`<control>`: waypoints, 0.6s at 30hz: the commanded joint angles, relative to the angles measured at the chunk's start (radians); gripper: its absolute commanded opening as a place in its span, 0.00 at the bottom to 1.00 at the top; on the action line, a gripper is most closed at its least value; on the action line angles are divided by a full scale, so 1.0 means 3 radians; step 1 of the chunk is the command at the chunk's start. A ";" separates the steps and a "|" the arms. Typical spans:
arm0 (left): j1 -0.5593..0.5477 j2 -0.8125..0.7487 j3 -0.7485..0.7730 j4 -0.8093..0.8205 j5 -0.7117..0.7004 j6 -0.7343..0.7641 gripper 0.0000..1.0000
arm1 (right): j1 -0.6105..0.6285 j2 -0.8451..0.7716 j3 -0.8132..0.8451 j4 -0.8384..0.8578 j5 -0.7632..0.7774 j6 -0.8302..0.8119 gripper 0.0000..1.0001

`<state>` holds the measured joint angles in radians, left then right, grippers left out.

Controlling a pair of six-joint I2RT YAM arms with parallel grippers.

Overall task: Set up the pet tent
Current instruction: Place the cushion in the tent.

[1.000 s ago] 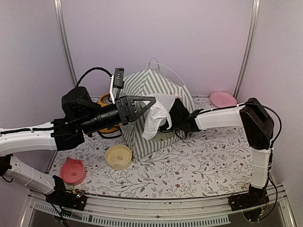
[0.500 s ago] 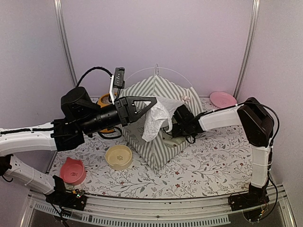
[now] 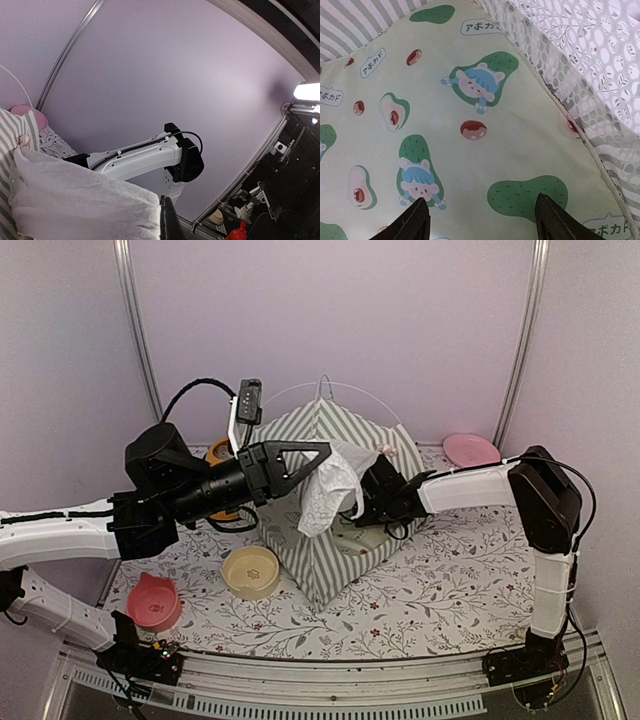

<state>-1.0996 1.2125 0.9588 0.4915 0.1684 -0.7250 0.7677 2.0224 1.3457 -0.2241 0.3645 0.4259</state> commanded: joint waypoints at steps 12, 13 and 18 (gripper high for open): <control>-0.0060 0.0124 0.0066 0.0189 0.0221 0.0065 0.00 | -0.0113 -0.0394 -0.0642 -0.0072 -0.0022 0.0350 0.73; -0.0061 0.0156 0.0086 0.0192 0.0250 0.0065 0.00 | -0.0051 -0.0387 -0.0565 -0.0093 -0.0023 0.0353 0.73; -0.0057 0.0256 0.0150 0.0173 0.0342 0.0047 0.00 | 0.0041 -0.0215 -0.0236 -0.0043 -0.0137 0.0334 0.74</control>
<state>-1.1004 1.2755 0.9691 0.5049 0.2348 -0.7250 0.7563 1.9369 1.1973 -0.2581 0.3672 0.5087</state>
